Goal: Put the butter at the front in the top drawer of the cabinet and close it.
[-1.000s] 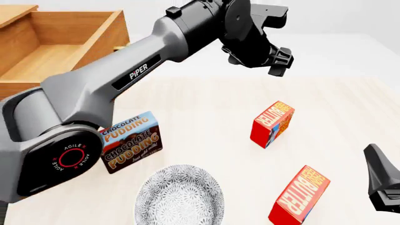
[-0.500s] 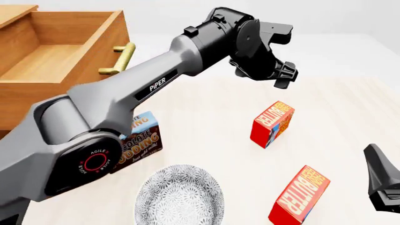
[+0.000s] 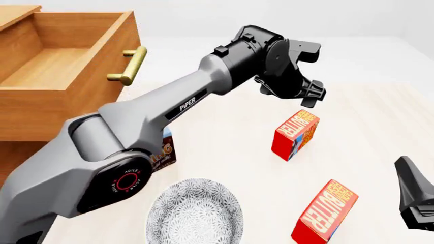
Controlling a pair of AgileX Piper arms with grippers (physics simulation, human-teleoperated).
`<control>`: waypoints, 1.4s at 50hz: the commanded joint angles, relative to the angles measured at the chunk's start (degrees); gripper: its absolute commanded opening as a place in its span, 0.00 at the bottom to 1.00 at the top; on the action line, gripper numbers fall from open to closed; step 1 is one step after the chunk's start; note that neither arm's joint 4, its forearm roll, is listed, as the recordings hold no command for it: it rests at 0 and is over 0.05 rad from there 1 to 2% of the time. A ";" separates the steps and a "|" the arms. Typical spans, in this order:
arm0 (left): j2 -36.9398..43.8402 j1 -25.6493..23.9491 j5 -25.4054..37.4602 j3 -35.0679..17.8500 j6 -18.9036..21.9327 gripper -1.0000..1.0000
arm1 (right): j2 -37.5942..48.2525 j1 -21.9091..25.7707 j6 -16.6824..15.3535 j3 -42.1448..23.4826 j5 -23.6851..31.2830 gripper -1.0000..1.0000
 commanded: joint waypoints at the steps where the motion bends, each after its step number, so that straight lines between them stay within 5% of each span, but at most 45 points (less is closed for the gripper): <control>1: 1.83 -0.30 -0.36 -0.56 -0.46 1.00 | 0.00 -0.03 0.01 0.06 -0.07 1.00; 70: 6.48 -0.85 -9.63 6.93 -5.37 1.00 | 0.00 0.00 0.01 0.06 -0.06 1.00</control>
